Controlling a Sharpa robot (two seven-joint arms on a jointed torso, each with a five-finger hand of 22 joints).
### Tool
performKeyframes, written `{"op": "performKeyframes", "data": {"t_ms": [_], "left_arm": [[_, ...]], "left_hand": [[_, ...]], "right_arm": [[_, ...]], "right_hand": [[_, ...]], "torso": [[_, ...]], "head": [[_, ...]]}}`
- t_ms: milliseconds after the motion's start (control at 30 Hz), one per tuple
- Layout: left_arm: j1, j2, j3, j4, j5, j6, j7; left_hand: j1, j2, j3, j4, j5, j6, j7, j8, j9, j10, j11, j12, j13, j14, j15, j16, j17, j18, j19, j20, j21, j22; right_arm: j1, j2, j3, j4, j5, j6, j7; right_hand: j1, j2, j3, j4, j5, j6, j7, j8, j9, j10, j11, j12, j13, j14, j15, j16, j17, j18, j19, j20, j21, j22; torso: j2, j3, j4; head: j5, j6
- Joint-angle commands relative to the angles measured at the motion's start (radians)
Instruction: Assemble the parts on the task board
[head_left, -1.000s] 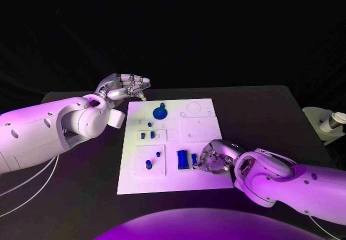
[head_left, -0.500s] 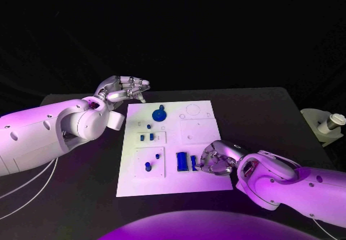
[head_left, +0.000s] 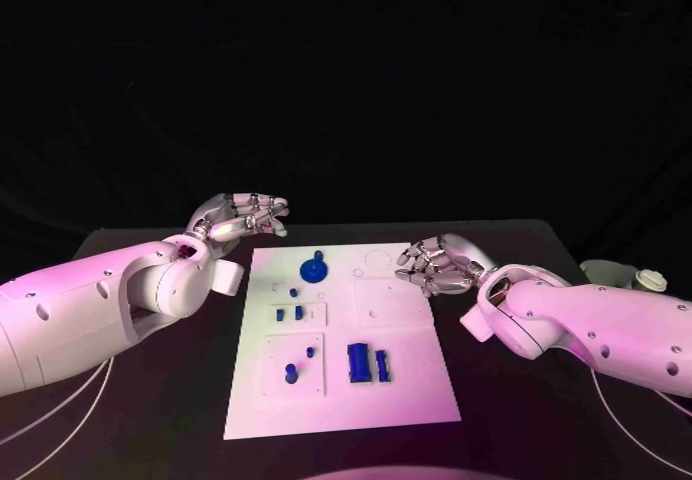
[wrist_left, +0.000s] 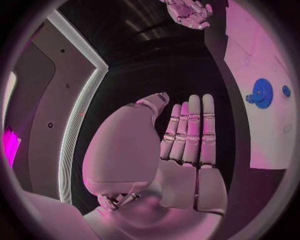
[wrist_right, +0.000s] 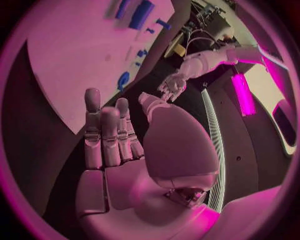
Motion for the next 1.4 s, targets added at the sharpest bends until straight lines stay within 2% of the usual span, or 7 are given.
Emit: {"op": "performKeyframes", "data": {"t_ms": [33, 400, 433, 667, 700, 800, 1400], "left_arm": [[-0.005, 0.026, 0.002, -0.046, 0.09, 0.009, 0.092], [-0.032, 0.123, 0.005, -0.208, 0.168, -0.042, 0.154], [-0.03, 0.115, 0.004, -0.198, 0.114, -0.018, 0.096], [-0.044, 0.106, 0.013, -0.156, 0.107, -0.075, 0.101], [-0.048, 0.104, 0.015, -0.143, 0.105, -0.092, 0.102], [-0.063, 0.095, 0.025, -0.098, 0.098, -0.151, 0.107], [-0.163, 0.032, 0.088, 0.204, 0.051, -0.554, 0.14]], "left_hand": [[-0.006, -0.007, 0.009, 0.013, -0.005, -0.014, -0.002, 0.009, -0.001, 0.032, -0.001, -0.038, -0.021, 0.001, 0.01, -0.099, -0.033, 0.01, -0.02, 0.022, -0.095, -0.063], [0.003, -0.001, -0.006, 0.026, -0.005, -0.058, -0.013, -0.018, -0.027, -0.002, 0.028, -0.241, -0.051, -0.138, 0.07, -0.436, -0.115, -0.009, -0.112, 0.092, -0.418, -0.286], [-0.436, 0.205, -0.424, -0.208, -0.236, -0.863, -0.196, -0.291, -0.287, -0.935, -0.146, -0.409, -0.114, -0.878, -0.093, -0.813, -0.271, -0.17, -0.777, -0.199, -0.625, -0.506], [-0.646, 0.205, -0.424, -0.208, -0.236, -0.863, -0.196, -0.291, -0.287, -0.935, -0.146, -0.409, -0.114, -0.878, -0.093, -0.813, -0.271, -0.17, -0.777, -0.199, -0.625, -0.506], [-0.679, 0.205, -0.424, -0.208, -0.236, -0.863, -0.196, -0.291, -0.287, -0.935, -0.146, -0.409, -0.114, -0.878, -0.093, -0.813, -0.271, -0.17, -0.777, -0.199, -0.625, -0.506], [-1.442, 0.205, -0.424, -0.208, -0.236, -0.863, -0.196, -0.291, -0.287, -0.935, -0.146, -0.409, -0.114, -0.878, -0.093, -0.813, -0.271, -0.17, -0.777, -0.199, -0.625, -0.506], [-1.442, 0.205, -0.424, -0.208, -0.236, -0.863, -0.196, -0.291, -0.287, -0.935, -0.146, -0.409, -0.114, -0.878, -0.093, -0.813, -0.271, -0.17, -0.777, -0.199, -0.625, -0.506]], "right_arm": [[0.012, 0.055, 0.003, -0.115, 0.395, 0.063, 0.215], [0.025, 0.232, 0.023, -0.434, 0.601, 0.153, 0.325], [0.025, 0.224, 0.023, -0.419, 0.485, 0.078, 0.243], [0.011, 0.211, 0.039, -0.362, 0.517, 0.029, 0.263], [0.007, 0.207, 0.044, -0.346, 0.527, 0.014, 0.269], [-0.009, 0.194, 0.061, -0.286, 0.561, -0.037, 0.29], [-0.082, 0.131, 0.143, -0.001, 0.723, -0.285, 0.39]], "right_hand": [[0.022, 0.004, 0.037, 0.002, -0.025, -0.011, 0.013, -0.01, -0.016, -0.048, 0.017, -0.099, -0.105, -0.094, 0.022, -0.128, -0.077, 0.006, -0.056, 0.02, -0.089, -0.07], [-0.007, 0.009, 0.163, -0.08, -0.048, 0.029, 0.042, -0.117, -0.149, 0.031, 0.07, -0.427, -0.696, -0.209, 0.106, -0.654, -0.43, 0.013, -0.174, 0.121, -0.317, -0.534], [-0.398, 0.167, -0.344, -0.25, -0.187, -0.83, -0.16, -0.291, -0.61, -0.28, -0.085, -0.521, -0.957, -1.188, -0.012, -0.947, -0.793, -0.17, -1.117, -0.109, -0.38, -1.145], [-0.604, 0.167, -0.344, -0.25, -0.187, -0.83, -0.16, -0.291, -0.61, -0.994, -0.085, -0.521, -0.957, -1.188, -0.012, -0.947, -0.793, -0.17, -1.117, -0.109, -0.38, -1.145], [-1.329, 0.167, -0.344, -0.25, -0.187, -0.83, -0.16, -0.291, -0.61, -0.994, -0.085, -0.521, -0.957, -1.188, -0.012, -0.947, -0.793, -0.17, -1.117, -0.109, -0.38, -1.145], [-1.329, 0.167, -0.344, -0.25, -0.187, -0.83, -0.16, -0.291, -0.61, -0.994, -0.085, -0.521, -0.957, -1.188, -0.012, -0.947, -0.793, -0.17, -1.117, -0.109, -0.38, -1.145], [-1.329, 0.167, -0.344, -0.25, -0.187, -0.83, -0.16, -0.291, -0.61, -0.994, -0.085, -0.521, -0.957, -1.188, -0.012, -0.947, -0.793, -0.17, -1.117, -0.109, -0.38, -1.145]], "torso": [[-0.021, -0.0096, 0.0008], [-0.046, -0.0026, 0.0049], [-0.037, -0.0069, 0.0022], [-0.065, 0.0168, 0.0176], [-0.07, 0.0212, 0.0205], [-0.078, 0.0287, 0.0253], [-0.079, 0.0295, 0.0259]], "head": [[0.003, 0.058], [0.023, 0.122], [0.018, 0.111], [0.039, 0.134], [0.043, 0.138], [0.049, 0.146], [0.05, 0.146]]}}
